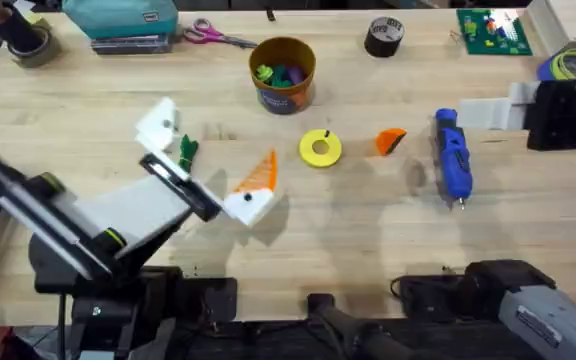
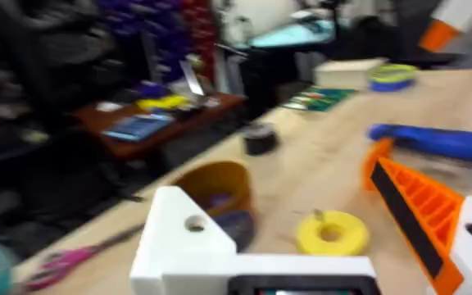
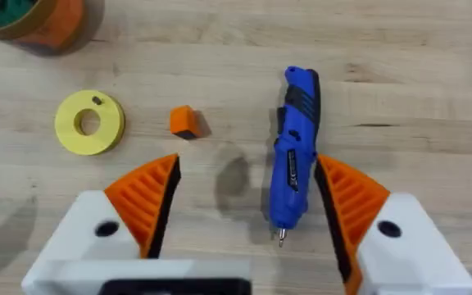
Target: Pick up the gripper from the table and insert it into the empty holder that is missing its gripper. Then pick up a screw, insert it into the mounting hole, and use the screwdriver to tighten it. Finally, clean up the table by picking up the vegetable and placing it into the bucket.
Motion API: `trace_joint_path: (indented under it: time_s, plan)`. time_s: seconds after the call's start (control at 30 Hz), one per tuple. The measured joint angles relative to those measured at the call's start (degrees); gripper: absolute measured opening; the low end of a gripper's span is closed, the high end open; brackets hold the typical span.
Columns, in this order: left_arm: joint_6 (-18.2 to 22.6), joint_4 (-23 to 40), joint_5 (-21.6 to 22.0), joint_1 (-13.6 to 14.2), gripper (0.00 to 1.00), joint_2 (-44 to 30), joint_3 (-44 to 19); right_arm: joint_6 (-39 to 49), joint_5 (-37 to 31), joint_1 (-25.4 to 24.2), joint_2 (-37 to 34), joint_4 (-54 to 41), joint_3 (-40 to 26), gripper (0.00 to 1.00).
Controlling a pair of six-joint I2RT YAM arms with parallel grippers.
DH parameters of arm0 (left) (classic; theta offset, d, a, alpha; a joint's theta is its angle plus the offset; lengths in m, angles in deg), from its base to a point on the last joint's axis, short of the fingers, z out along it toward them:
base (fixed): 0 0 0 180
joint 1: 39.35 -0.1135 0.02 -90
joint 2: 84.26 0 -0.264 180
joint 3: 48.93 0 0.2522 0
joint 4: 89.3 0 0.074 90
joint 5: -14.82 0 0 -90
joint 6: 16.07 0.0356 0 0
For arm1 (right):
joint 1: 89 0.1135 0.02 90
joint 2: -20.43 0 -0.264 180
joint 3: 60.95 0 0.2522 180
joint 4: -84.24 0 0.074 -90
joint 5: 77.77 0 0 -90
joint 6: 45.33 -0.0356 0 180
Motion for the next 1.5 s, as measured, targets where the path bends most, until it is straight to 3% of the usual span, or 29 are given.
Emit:
trace_joint_path:
  time_s: [0.1, 0.3, 0.6, 1.5]
  plan:
    - [-1.80, 3.21, -4.95, 0.00, 0.986, 0.01, 0.00, 0.01, 0.00, 0.00, 0.00, 0.00, 0.00, 0.996]
    - [-6.77, 10.06, -10.03, 0.00, 0.986, 0.01, 0.00, 0.00, 0.00, 0.00, 0.00, 0.01, 0.00, 0.996]
    - [-8.72, 15.47, -16.42, 0.00, 0.986, 0.01, -0.02, 0.01, 0.00, 0.00, 0.00, 0.01, 0.00, 0.996]
    - [-9.03, 16.31, -21.92, 0.00, 0.985, 0.01, -0.02, 0.01, 0.00, 0.00, 0.00, 0.00, 0.00, 0.996]
